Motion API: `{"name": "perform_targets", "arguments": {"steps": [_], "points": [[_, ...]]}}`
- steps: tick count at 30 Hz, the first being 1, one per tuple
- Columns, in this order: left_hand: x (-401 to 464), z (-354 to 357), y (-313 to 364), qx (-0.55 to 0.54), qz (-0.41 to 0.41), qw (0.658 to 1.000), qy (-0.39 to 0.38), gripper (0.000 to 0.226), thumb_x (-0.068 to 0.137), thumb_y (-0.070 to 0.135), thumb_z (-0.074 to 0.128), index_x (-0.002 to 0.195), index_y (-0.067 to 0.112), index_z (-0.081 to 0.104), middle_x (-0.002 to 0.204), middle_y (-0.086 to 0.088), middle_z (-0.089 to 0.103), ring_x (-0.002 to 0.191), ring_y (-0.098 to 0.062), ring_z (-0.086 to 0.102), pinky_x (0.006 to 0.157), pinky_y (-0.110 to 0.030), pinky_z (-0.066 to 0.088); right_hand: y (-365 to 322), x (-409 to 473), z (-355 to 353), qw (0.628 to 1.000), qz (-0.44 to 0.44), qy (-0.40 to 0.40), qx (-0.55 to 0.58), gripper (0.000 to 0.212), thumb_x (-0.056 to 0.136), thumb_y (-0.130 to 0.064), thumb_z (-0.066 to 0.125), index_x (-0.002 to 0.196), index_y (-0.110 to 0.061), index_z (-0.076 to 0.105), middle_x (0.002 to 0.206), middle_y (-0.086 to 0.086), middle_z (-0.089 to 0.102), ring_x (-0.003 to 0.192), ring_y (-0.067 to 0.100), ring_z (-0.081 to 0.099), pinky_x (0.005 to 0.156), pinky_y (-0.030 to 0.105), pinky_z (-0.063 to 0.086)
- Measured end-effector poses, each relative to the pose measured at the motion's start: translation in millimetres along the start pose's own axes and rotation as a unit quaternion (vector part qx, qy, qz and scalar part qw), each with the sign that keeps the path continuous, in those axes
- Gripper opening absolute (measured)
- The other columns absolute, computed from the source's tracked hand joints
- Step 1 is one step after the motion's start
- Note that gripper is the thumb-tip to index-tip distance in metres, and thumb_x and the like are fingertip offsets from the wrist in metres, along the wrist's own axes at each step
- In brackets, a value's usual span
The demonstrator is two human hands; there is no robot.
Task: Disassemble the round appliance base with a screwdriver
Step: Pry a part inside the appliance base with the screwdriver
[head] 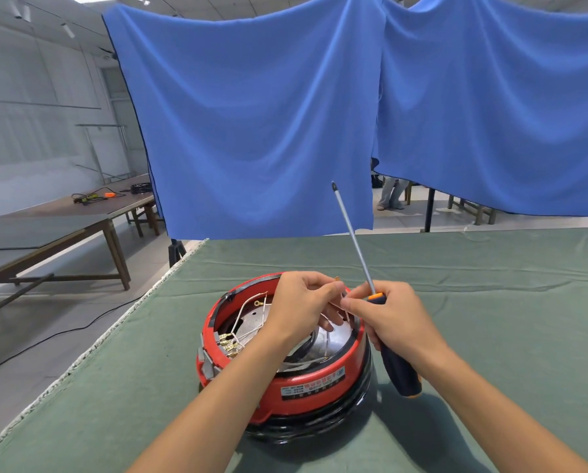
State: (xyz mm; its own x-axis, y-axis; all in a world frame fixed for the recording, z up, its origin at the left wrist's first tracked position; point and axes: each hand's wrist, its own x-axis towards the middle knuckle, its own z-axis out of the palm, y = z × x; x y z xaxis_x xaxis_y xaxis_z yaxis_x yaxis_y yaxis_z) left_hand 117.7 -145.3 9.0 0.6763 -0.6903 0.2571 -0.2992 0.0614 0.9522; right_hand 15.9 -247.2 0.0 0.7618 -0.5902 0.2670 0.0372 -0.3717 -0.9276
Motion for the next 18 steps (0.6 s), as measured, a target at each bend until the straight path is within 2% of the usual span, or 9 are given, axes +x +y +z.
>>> {"name": "perform_targets", "arguments": {"steps": [4, 12, 14, 15, 18], "points": [[-2, -1, 3, 0.003, -0.004, 1.000, 0.000, 0.026, 0.088, 0.005, 0.062, 0.064, 0.013, 0.070, 0.058, -0.007, 0.066, 0.044, -0.018, 0.060, 0.040, -0.024, 0.046, 5, -1, 2, 1.000, 0.023, 0.012, 0.000, 0.019, 0.082, -0.011, 0.071, 0.066, -0.010, 0.062, 0.041, 0.002, 0.048, 0.032, 0.013, 0.038, 0.039, 0.020, 0.031], [-2, -3, 3, -0.011, -0.003, 1.000, 0.019, 0.025, 0.089, 0.011, 0.061, 0.068, 0.002, 0.070, 0.059, -0.008, 0.067, 0.044, -0.017, 0.057, 0.042, -0.026, 0.045, 5, -1, 5, 1.000, 0.024, -0.014, -0.008, 0.025, 0.082, -0.009, 0.069, 0.059, -0.013, 0.062, 0.038, 0.000, 0.047, 0.031, 0.011, 0.038, 0.039, 0.019, 0.031], [-1, -4, 0, 0.050, 0.004, 0.998, 0.043, 0.028, 0.090, 0.017, 0.059, 0.066, 0.006, 0.069, 0.062, -0.007, 0.068, 0.045, -0.017, 0.057, 0.047, -0.029, 0.046, 5, 3, 3, 1.000, 0.025, -0.006, 0.003, 0.024, 0.082, -0.009, 0.070, 0.060, -0.011, 0.062, 0.037, 0.001, 0.047, 0.030, 0.012, 0.038, 0.038, 0.018, 0.031], [0, -5, -3, 0.117, 0.006, 0.991, 0.064, 0.029, 0.090, 0.021, 0.058, 0.065, 0.010, 0.068, 0.061, -0.004, 0.067, 0.049, -0.019, 0.059, 0.052, -0.031, 0.046, 6, 8, 0, 0.999, 0.031, 0.002, 0.015, 0.024, 0.082, -0.009, 0.070, 0.060, -0.009, 0.061, 0.037, 0.002, 0.047, 0.030, 0.013, 0.038, 0.036, 0.018, 0.032], [4, -12, -6, 0.339, -0.017, 0.930, 0.142, 0.021, 0.086, 0.026, 0.052, 0.071, 0.021, 0.065, 0.073, 0.006, 0.066, 0.074, -0.019, 0.060, 0.063, -0.030, 0.042, 14, 30, -11, 0.997, 0.068, 0.023, 0.022, 0.025, 0.081, -0.010, 0.072, 0.061, -0.006, 0.059, 0.040, 0.004, 0.046, 0.030, 0.015, 0.038, 0.035, 0.021, 0.034]]}}
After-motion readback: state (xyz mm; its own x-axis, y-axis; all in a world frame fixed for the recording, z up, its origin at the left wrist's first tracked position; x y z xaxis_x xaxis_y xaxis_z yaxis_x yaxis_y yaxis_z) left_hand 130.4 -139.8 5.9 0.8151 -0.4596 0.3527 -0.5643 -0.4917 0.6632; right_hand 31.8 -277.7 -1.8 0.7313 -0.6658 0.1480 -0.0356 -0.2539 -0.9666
